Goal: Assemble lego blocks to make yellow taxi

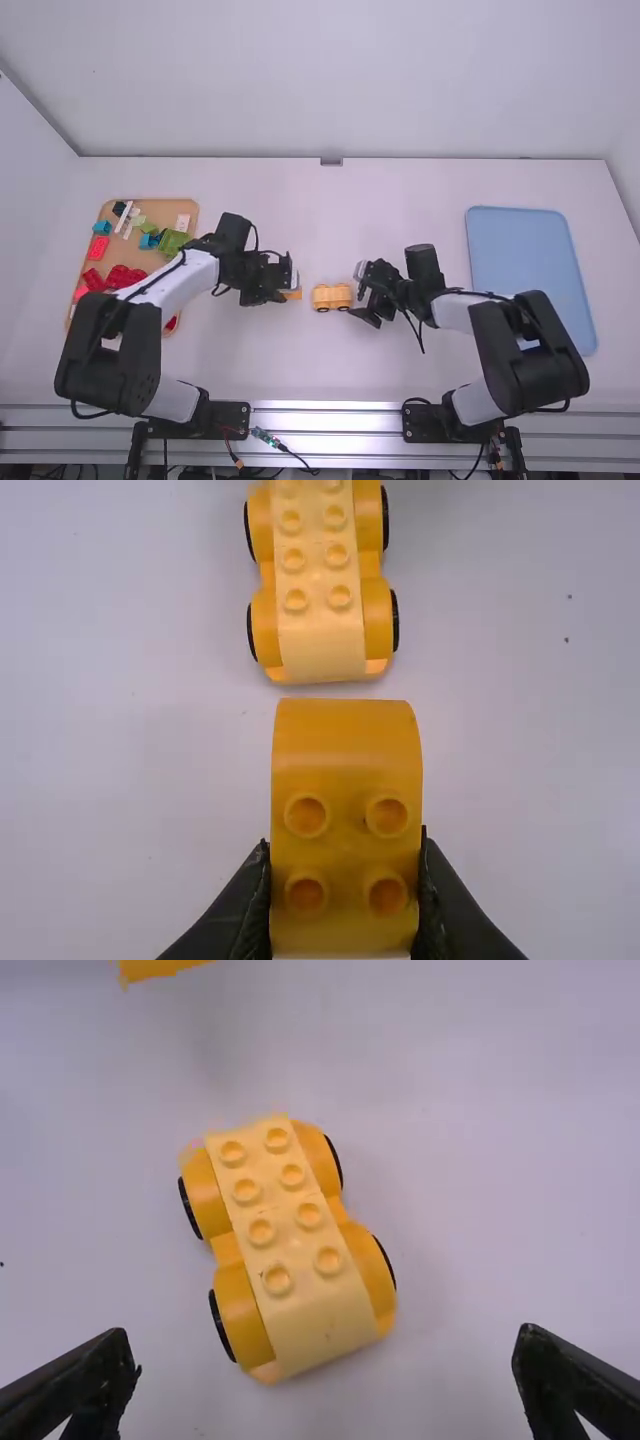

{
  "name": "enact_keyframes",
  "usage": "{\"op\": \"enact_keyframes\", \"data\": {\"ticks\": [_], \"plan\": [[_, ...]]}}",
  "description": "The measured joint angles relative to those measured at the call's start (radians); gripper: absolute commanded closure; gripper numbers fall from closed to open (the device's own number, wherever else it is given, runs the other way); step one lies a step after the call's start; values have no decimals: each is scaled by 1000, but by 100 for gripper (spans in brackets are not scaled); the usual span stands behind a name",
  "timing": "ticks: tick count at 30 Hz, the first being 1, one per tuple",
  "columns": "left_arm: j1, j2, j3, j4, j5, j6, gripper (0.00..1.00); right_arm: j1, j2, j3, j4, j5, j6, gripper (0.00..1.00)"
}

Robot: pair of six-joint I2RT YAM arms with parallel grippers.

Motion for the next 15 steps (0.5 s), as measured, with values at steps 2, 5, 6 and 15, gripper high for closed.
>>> {"op": "enact_keyframes", "data": {"ticks": [2,5,6,15], "plan": [[0,0,-26,43,-4,-8,99,0,0,0,0,0,0,1],[0,0,-52,97,-15,-31,98,8,0,0,0,0,0,1],[0,0,-59,109,-19,-42,99,12,0,0,0,0,0,1],[1,21,-63,112,-47,-117,99,34,0,0,0,0,-19,1]]}}
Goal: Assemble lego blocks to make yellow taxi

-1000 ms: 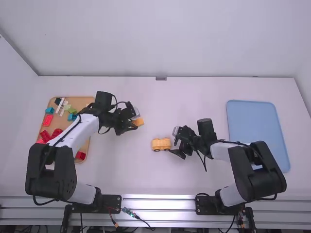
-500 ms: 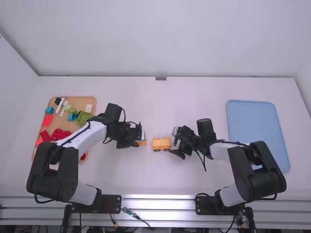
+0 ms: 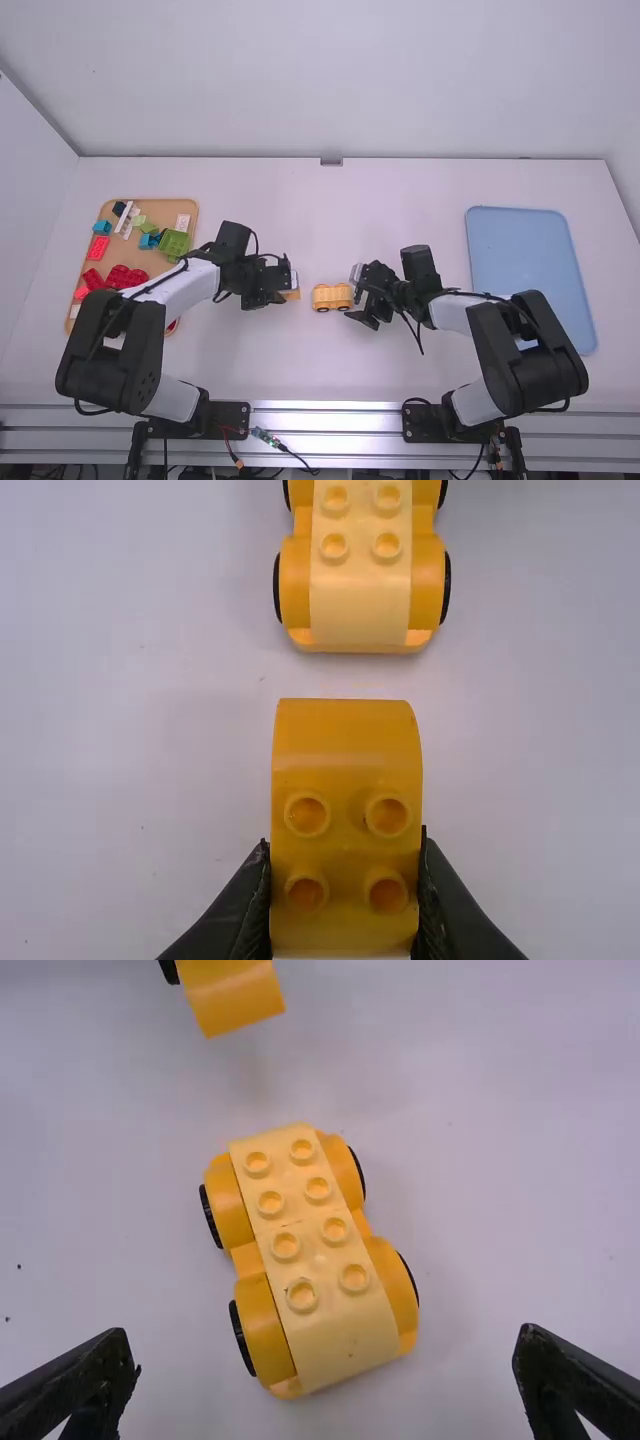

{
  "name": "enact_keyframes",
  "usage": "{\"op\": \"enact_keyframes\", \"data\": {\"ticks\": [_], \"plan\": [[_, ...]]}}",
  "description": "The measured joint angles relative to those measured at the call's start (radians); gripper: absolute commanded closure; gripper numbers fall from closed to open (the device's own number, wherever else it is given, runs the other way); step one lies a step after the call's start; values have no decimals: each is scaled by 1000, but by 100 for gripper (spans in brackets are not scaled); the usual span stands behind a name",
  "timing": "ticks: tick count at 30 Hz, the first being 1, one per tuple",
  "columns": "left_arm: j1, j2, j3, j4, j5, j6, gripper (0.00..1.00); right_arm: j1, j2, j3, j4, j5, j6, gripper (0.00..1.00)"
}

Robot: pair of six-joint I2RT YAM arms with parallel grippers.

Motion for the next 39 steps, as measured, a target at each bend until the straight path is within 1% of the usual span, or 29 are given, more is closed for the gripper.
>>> {"op": "enact_keyframes", "data": {"ticks": [5,12,26,28,38,39], "plan": [[0,81,27,-13,-12,5,99,0,0,0,0,0,-1,1],[1,135,44,-6,-33,4,98,0,0,0,0,0,-1,1],[1,161,44,111,-70,-26,98,0,0,0,-6,0,0,1],[1,161,39,129,-70,-31,96,0,0,0,-6,0,0,1],[1,161,6,137,-70,-39,94,-1,0,0,-6,0,0,1],[1,161,6,135,-70,-42,92,0,0,0,-7,0,-1,1]]}}
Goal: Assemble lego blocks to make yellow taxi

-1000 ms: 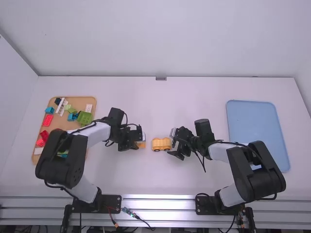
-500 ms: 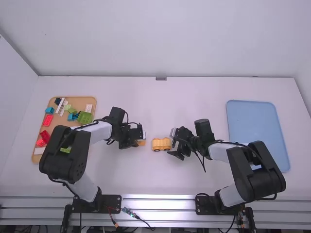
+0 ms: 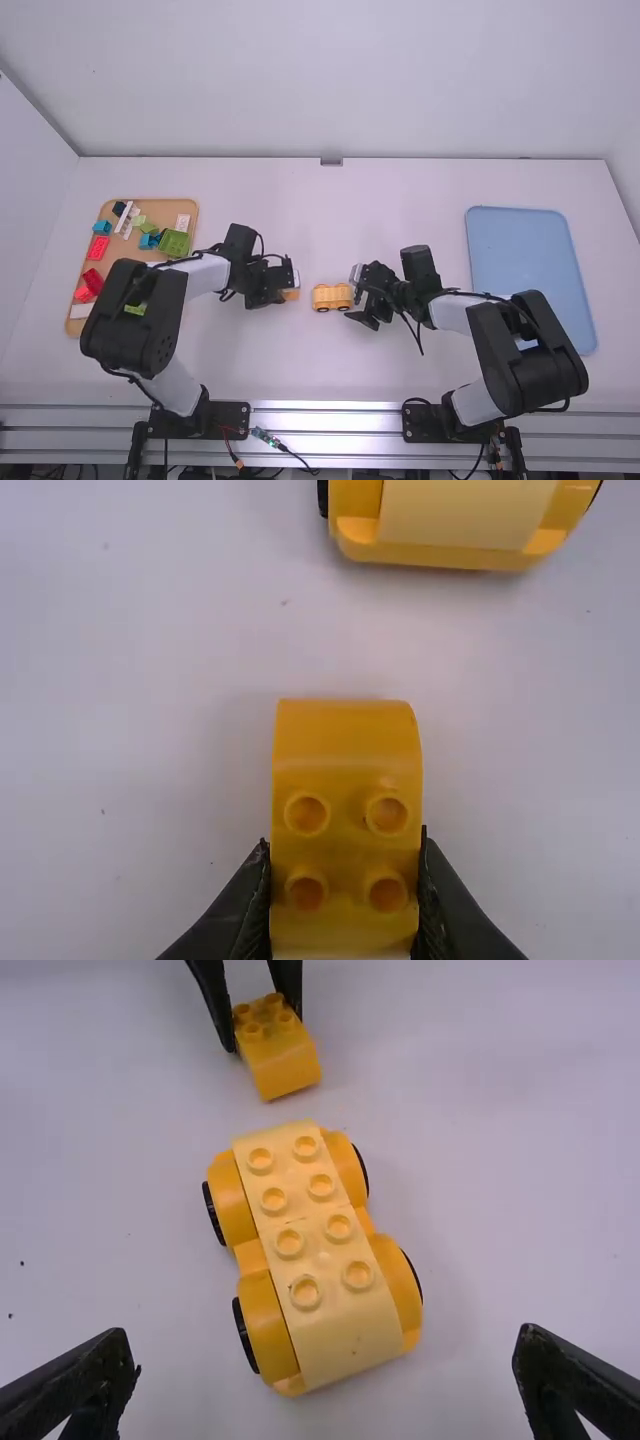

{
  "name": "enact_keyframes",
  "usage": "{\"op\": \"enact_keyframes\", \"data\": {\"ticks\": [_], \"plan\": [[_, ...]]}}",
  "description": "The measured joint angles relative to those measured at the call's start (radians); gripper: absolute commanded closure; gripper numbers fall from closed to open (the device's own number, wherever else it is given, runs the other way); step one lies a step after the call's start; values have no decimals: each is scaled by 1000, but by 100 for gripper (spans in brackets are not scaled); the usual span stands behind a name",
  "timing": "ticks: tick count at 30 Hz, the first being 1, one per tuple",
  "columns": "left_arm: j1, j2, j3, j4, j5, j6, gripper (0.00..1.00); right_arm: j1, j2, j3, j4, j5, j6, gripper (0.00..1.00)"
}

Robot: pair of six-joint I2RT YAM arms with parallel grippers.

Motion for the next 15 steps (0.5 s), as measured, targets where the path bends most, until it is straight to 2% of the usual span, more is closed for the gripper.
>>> {"op": "enact_keyframes", "data": {"ticks": [2,3,4,5,6,7,8,9,15], "plan": [[0,0,0,-2,0,-1,87,0,0,0,0,0,0,1],[0,0,0,-6,0,-1,80,0,0,0,0,0,0,1],[0,0,0,-8,0,-3,67,0,0,0,0,0,1,1],[0,0,0,-8,0,-3,67,0,0,0,0,0,1,1],[0,0,0,-8,-3,-2,53,0,0,0,0,-1,1,1],[0,0,0,-10,-7,-7,33,0,0,0,0,0,0,1],[0,0,0,-8,-8,-3,19,0,0,0,0,0,0,1],[0,0,0,-5,-7,-8,1,0,0,0,0,0,0,1],[0,0,0,82,-12,-82,1,0,0,0,0,0,0,1]]}}
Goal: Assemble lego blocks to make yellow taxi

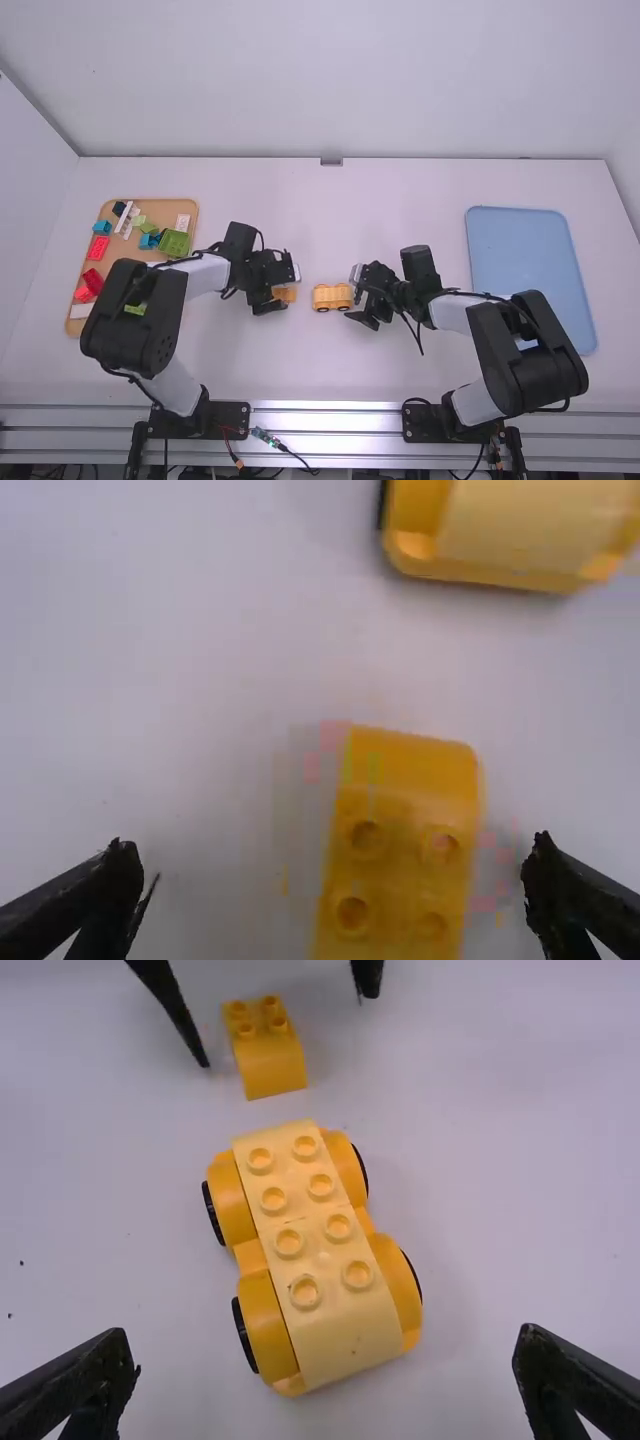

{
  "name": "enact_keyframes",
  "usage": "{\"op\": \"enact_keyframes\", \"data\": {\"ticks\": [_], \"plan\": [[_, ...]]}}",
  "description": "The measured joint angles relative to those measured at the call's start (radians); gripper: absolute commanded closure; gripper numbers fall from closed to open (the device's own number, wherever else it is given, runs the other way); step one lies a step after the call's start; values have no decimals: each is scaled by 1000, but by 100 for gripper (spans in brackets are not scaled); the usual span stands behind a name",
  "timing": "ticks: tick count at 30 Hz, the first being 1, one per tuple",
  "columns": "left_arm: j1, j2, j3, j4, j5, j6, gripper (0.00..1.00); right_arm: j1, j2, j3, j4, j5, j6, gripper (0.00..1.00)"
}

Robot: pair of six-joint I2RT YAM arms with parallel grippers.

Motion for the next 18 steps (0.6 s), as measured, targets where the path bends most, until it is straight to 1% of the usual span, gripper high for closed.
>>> {"op": "enact_keyframes", "data": {"ticks": [5,9,11,14,16,18], "plan": [[0,0,0,46,-23,-54,1,0,0,0,0,0,-2,1],[0,0,0,-19,-48,-55,1,0,0,0,1,-1,-2,1],[0,0,0,-53,-25,2,1,0,0,0,3,0,-2,1],[3,0,0,-46,7,61,1,0,0,0,4,-1,-2,1],[18,0,0,-29,37,86,1,0,0,0,3,-1,-2,1],[64,0,0,-35,97,130,1,0,0,0,3,-1,-2,1]]}}
